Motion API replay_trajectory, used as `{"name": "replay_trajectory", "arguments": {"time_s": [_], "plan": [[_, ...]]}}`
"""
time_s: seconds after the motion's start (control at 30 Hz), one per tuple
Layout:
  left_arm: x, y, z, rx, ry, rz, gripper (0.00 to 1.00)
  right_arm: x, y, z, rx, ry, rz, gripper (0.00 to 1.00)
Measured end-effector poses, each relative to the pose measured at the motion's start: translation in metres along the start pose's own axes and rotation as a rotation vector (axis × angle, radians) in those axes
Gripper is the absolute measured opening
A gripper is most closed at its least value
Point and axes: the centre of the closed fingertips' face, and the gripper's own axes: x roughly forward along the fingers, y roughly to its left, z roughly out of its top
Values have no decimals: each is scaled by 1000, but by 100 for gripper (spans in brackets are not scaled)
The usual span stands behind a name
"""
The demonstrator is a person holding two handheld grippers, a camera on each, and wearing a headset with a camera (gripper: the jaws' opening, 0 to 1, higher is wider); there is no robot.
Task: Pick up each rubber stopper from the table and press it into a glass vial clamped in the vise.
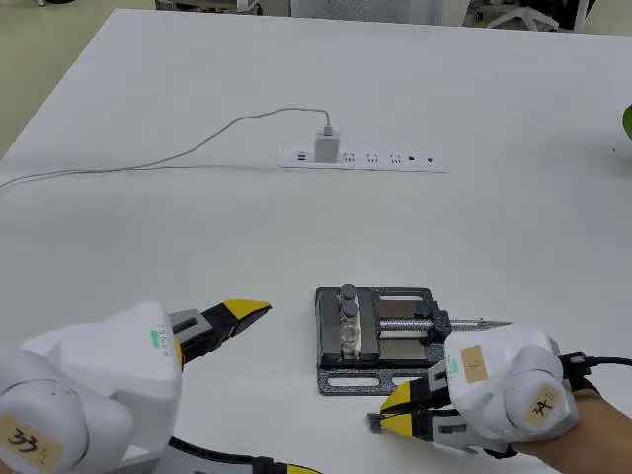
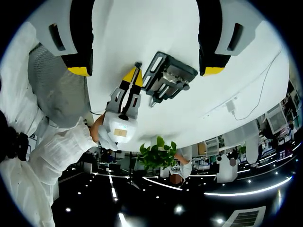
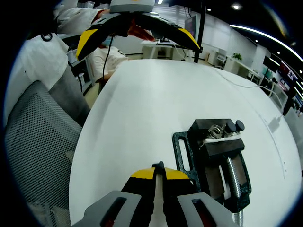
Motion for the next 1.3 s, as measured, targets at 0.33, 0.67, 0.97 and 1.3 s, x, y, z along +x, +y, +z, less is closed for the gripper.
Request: {"name": "replay_trajectory", "arguments": {"time_s": [0.33,0.67,0.97,1.3], "plan": [[1,-1,1,-2,-3,-3,92,0,-1,-2,-6,18,-5,0],[1,0,0,-3,-4,-2,91,1,-2,-2,6,15,-29,0],[3,-1,3,3,-14,-3,90,-6,-3,2,90,-19,-76,0],[5,-3,14,29,-35,9,88,-37,-12,20,231,-111,-158,0]]}}
